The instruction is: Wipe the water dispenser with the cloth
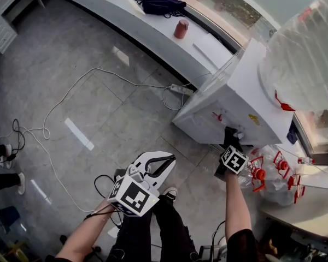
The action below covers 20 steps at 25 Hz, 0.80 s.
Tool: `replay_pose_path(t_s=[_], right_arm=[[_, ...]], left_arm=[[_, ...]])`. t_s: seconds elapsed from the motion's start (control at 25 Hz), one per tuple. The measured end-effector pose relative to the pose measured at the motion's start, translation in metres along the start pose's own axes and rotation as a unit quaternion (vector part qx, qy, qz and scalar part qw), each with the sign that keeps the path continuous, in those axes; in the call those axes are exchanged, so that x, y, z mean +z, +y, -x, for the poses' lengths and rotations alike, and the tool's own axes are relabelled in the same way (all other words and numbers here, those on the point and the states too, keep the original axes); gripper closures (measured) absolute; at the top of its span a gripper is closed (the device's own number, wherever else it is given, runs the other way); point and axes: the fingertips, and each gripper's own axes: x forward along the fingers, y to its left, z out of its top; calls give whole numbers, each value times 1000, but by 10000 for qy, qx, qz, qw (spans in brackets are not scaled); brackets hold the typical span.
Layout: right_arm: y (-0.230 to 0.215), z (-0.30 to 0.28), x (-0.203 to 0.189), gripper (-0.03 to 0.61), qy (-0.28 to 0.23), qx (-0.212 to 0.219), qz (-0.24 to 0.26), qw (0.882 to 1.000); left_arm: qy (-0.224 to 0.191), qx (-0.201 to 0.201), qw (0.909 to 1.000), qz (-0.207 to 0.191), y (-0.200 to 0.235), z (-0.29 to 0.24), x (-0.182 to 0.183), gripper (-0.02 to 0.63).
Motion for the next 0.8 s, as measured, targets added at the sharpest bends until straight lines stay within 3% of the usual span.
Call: replay_pose_path(t_s=[0.08,0.24,0.4,0.6,0.8], right_arm=[[-12,5,-6,476,0,-42,-222,9997],[-25,13,-20,474,69,-127,-189,9997],[-21,17,-35,476,163,133,-407,9990],[37,11,-48,476,166,1020,94,9946],[118,1,-53,476,216,1711,654,9828]], left_arm=[[4,-37,10000,-29,-5,-5,3,594],[-55,-52,10000,-25,-11,-13,10,594],[-74,2,10000,49,-12,-15,11,594],[-71,133,9997,186,-5,-15,0,594],[-63,299,9991,310,6,-16,-15,594]])
